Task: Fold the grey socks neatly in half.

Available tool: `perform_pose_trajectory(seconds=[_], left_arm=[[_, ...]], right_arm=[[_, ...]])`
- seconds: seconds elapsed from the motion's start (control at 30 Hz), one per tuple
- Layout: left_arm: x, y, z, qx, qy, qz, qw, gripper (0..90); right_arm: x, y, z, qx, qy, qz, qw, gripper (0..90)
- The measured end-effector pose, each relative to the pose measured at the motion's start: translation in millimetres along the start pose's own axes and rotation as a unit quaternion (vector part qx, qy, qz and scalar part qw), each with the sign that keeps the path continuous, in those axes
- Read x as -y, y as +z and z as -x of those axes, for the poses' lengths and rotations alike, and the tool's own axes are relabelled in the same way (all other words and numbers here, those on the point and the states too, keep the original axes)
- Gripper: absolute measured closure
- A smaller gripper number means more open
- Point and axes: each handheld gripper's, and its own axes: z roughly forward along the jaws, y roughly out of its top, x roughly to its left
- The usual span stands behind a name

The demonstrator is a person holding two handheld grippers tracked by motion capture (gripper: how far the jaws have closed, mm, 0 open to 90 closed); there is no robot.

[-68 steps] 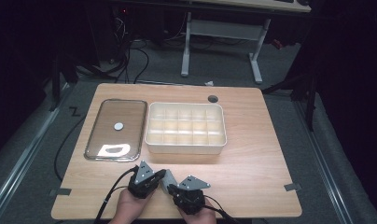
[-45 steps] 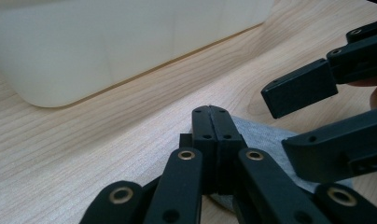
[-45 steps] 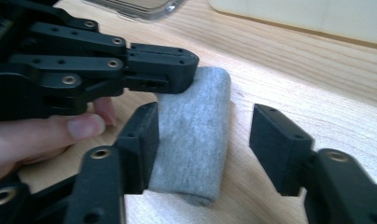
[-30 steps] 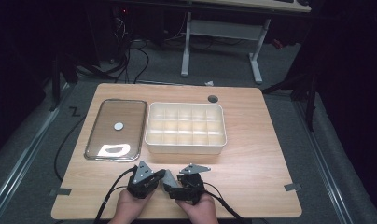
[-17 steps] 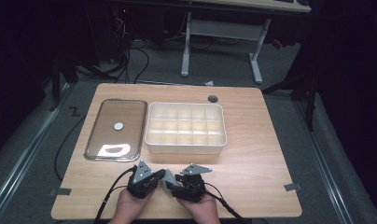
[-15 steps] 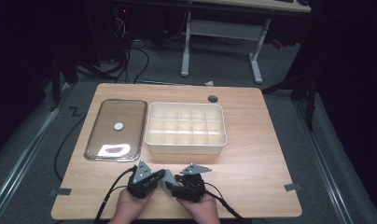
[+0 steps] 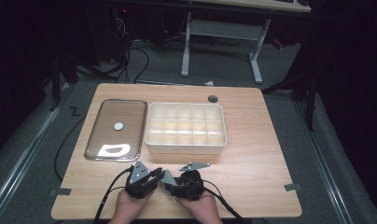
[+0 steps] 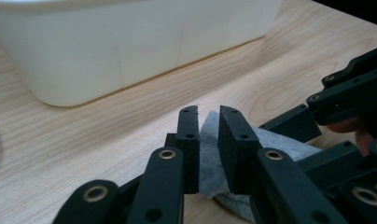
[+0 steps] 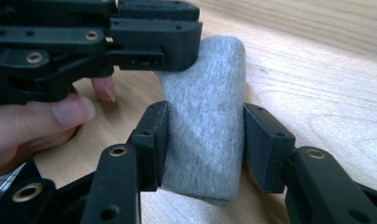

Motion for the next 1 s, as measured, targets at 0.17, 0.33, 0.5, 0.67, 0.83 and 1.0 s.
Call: perform_pose_trajectory(seconds=[0.17, 0.33, 0.5, 0.67, 0.83, 1.0], left_arm=[[-1.0, -6.0, -3.8, 0.007, -0.025, -0.007, 0.9996, 72.6], [0.5, -26.8, -2.1, -0.015, -0.025, -0.016, 0.9994, 75.2], [7.0, -27.7, -0.1, -0.022, -0.030, -0.043, 0.9984, 82.6], [3.2, -11.7, 3.3, -0.021, -0.023, -0.070, 0.9970, 86.1], [-4.1, -0.4, 0.3, -0.013, -0.022, -0.080, 0.9964, 87.3], [-11.9, 12.5, 2.6, 0.004, -0.008, -0.085, 0.9963, 89.9]], right_arm=[[-1.4, 0.7, -4.1, -0.003, -0.010, -0.011, 0.9999, 54.7], [1.3, -1.7, -5.0, 0.001, -0.011, -0.009, 0.9999, 55.2], [3.1, -2.7, -5.0, 0.003, -0.008, -0.006, 0.9999, 55.5], [3.4, -3.0, -4.9, 0.003, -0.004, -0.007, 1.0000, 55.5], [5.0, -3.9, -3.6, -0.001, 0.003, -0.008, 1.0000, 55.1], [7.5, -4.8, -4.3, -0.006, -0.001, -0.005, 1.0000, 54.2]])
